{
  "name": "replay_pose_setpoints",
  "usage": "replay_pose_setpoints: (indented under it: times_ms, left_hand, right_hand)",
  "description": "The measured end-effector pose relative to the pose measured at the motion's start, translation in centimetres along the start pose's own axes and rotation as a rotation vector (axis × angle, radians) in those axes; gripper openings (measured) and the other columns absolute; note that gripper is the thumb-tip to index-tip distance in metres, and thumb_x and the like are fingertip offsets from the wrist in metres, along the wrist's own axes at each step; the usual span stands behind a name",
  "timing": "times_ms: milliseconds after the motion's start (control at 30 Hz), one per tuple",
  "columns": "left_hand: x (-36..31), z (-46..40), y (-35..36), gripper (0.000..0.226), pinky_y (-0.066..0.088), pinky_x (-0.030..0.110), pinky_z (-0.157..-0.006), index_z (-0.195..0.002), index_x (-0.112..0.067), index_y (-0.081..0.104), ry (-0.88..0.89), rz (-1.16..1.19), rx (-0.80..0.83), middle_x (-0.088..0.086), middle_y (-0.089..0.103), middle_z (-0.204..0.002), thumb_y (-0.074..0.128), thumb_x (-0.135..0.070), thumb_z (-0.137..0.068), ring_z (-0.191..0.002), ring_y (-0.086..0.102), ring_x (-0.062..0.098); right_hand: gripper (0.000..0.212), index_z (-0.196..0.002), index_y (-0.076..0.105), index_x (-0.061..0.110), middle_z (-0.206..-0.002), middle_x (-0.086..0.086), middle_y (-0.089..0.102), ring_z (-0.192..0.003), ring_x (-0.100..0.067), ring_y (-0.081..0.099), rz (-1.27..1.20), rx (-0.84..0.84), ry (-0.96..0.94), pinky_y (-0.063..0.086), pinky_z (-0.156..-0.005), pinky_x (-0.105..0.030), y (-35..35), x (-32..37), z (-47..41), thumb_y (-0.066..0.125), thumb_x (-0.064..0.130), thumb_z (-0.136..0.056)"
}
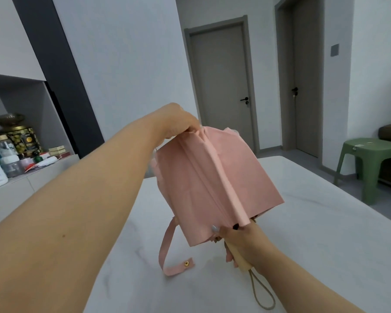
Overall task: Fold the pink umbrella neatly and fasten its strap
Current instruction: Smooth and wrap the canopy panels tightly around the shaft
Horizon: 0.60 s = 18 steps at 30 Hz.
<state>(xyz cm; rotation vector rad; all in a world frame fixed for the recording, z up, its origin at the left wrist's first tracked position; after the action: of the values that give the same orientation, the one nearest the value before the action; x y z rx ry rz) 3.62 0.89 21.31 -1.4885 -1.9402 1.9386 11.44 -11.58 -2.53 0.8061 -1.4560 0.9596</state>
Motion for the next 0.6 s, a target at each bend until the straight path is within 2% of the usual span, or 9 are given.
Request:
replay_pose_setpoints:
  times_ms: [100, 133, 200, 300, 367, 433, 533, 600]
  left_hand:
    - [0.5, 0.1, -0.1, 0.009, 0.04, 0.032, -0.074, -0.076, -0.016, 0.064, -0.038, -0.038, 0.04, 0.002, 0.054, -0.08, 0.068, -0.023, -0.071, -0.079, 0.048, 0.02]
    - [0.6, 0.0, -0.1, 0.008, 0.039, 0.031, -0.072, -0.069, -0.016, 0.063, -0.03, 0.023, 0.052, 0.001, 0.053, -0.074, 0.068, -0.019, -0.074, -0.076, 0.047, 0.019]
    - [0.8, -0.2, 0.2, 0.028, 0.038, 0.029, -0.066, -0.051, -0.019, 0.06, -0.026, 0.159, 0.063, -0.004, 0.053, -0.058, 0.067, -0.013, -0.078, -0.066, 0.047, 0.018]
    - [1.4, -0.2, 0.7, 0.038, 0.038, 0.027, -0.062, -0.042, -0.019, 0.058, -0.034, 0.216, 0.046, -0.005, 0.053, -0.049, 0.065, -0.017, -0.079, -0.058, 0.049, 0.017]
    - [1.7, -0.2, 1.0, 0.046, 0.037, 0.027, -0.062, -0.038, -0.02, 0.055, -0.044, 0.219, 0.056, -0.007, 0.051, -0.046, 0.065, -0.023, -0.082, -0.057, 0.047, 0.017]
    - [1.9, -0.1, 1.1, 0.039, 0.04, 0.028, -0.066, -0.045, -0.02, 0.062, -0.047, 0.237, 0.075, -0.007, 0.057, -0.052, 0.067, -0.029, -0.082, -0.061, 0.052, 0.018]
    - [1.9, 0.3, 1.2, 0.016, 0.044, 0.031, -0.072, -0.065, -0.017, 0.068, -0.034, 0.223, 0.068, -0.001, 0.062, -0.063, 0.072, -0.031, -0.072, -0.068, 0.057, 0.022]
    - [1.9, 0.4, 1.2, 0.021, 0.043, 0.031, -0.07, -0.071, -0.013, 0.067, -0.032, 0.229, 0.049, 0.002, 0.059, -0.065, 0.071, -0.031, -0.06, -0.067, 0.054, 0.023]
  right_hand:
    - [0.03, -0.082, 0.069, 0.003, -0.044, 0.001, 0.058, -0.051, -0.026, 0.057, 0.023, 0.019, -0.022, 0.05, -0.047, -0.032, 0.0, 0.0, 0.0, 0.069, 0.033, -0.085]
    - [0.029, -0.08, 0.068, 0.005, -0.045, -0.002, 0.057, -0.051, -0.027, 0.057, 0.022, 0.024, -0.018, 0.051, -0.048, -0.033, 0.1, -0.1, 0.0, 0.069, 0.034, -0.084]
    - [0.026, -0.08, 0.067, 0.006, -0.045, 0.0, 0.058, -0.048, -0.026, 0.056, 0.0, 0.024, -0.012, 0.05, -0.048, -0.033, 0.2, -0.1, -0.1, 0.07, 0.032, -0.084]
    - [0.035, -0.089, 0.067, 0.0, -0.044, 0.006, 0.06, -0.045, -0.023, 0.055, -0.033, 0.024, -0.008, 0.048, -0.045, -0.03, 0.2, -0.2, -0.1, 0.072, 0.033, -0.081]
    - [0.039, -0.086, 0.069, 0.001, -0.048, -0.004, 0.059, -0.047, -0.026, 0.055, -0.012, 0.042, -0.02, 0.049, -0.046, -0.031, 0.2, -0.3, -0.1, 0.07, 0.039, -0.077]
    - [0.036, -0.084, 0.068, 0.001, -0.049, -0.01, 0.057, -0.046, -0.027, 0.055, -0.001, 0.05, -0.031, 0.05, -0.048, -0.033, 0.1, -0.5, -0.2, 0.069, 0.037, -0.079]
    - [0.03, -0.082, 0.066, 0.003, -0.047, -0.007, 0.057, -0.045, -0.026, 0.054, -0.022, 0.046, -0.042, 0.048, -0.046, -0.033, 0.0, -0.6, -0.3, 0.07, 0.032, -0.082]
    - [0.028, -0.081, 0.065, 0.005, -0.049, -0.009, 0.058, -0.047, -0.028, 0.055, -0.02, 0.046, -0.045, 0.048, -0.047, -0.033, 0.1, -0.5, -0.3, 0.07, 0.033, -0.081]
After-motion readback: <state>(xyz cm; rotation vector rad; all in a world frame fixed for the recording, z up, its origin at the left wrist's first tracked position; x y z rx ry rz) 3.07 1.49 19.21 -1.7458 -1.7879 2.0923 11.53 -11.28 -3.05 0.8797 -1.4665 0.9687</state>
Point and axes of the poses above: each hand's wrist, its own z-axis away from the middle knuckle, its own y-axis out of the palm, x = y × z, the point moved 3 cm from there along -z, towards the middle knuckle
